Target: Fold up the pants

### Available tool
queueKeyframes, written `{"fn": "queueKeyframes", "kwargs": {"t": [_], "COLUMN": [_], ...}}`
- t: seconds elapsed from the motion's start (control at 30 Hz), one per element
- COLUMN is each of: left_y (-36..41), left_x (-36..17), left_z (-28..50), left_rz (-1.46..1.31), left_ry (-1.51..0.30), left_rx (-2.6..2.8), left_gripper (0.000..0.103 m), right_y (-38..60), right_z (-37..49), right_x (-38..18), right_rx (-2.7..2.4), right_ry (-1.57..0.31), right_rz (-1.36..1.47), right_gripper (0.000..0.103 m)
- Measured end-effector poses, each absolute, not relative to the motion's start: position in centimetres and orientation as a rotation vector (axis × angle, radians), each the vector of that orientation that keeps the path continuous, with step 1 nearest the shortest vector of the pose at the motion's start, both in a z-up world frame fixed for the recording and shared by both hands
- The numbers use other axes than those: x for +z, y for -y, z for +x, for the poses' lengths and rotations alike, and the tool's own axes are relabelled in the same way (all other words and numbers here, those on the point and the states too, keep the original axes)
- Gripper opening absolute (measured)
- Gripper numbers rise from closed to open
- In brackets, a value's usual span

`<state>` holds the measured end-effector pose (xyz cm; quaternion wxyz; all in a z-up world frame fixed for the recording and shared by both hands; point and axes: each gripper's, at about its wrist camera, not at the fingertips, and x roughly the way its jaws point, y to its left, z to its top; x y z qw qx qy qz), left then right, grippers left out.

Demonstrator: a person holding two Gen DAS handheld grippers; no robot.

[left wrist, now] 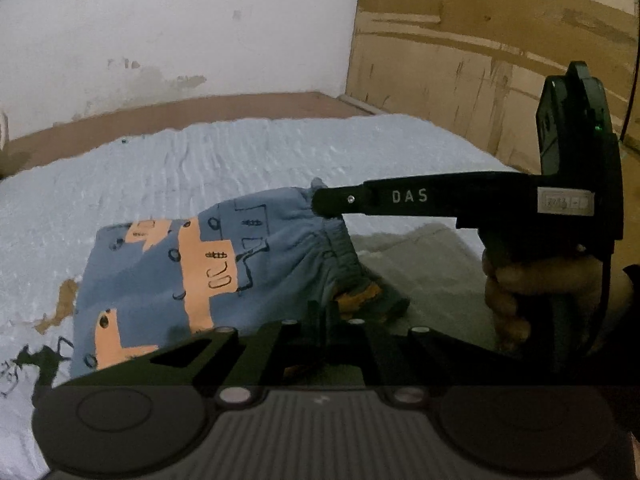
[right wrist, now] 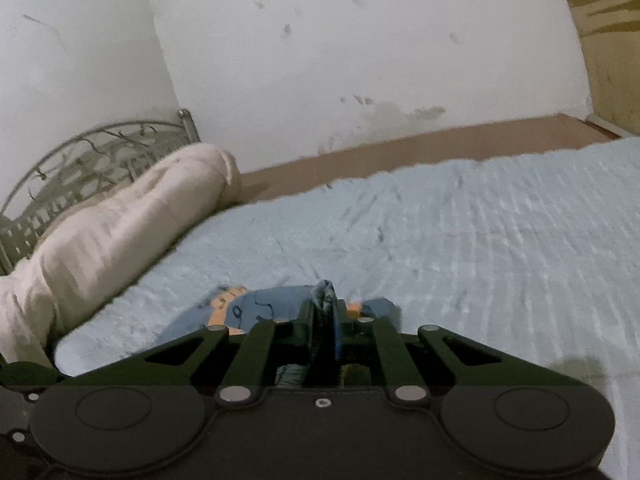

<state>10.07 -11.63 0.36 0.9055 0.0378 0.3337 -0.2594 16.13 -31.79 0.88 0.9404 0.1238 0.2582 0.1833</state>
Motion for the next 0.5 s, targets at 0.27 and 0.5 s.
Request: {"fn": "queueKeyframes", "kwargs": {"t": [0.27, 0.5], "left_y": [9.8, 6.0], "left_x": [0.7, 2.9], "left_z": [10.5, 11.0], "left_rz": [0.019, -0.086], "left_ry": [-0.708, -0.644], "left_rx": [-0.505, -0.36], "left_gripper": [0.039, 0.092], "right_y": [31.2, 31.0], "right_z": [16.2, 16.2], "right_x": [-1.3, -0.9], "right_rx": [0.323, 0.243], "right_ry": [-0.582, -0.57], "right_rz": [0.253, 0.268], "right_gripper": [0.015, 0.075]}}
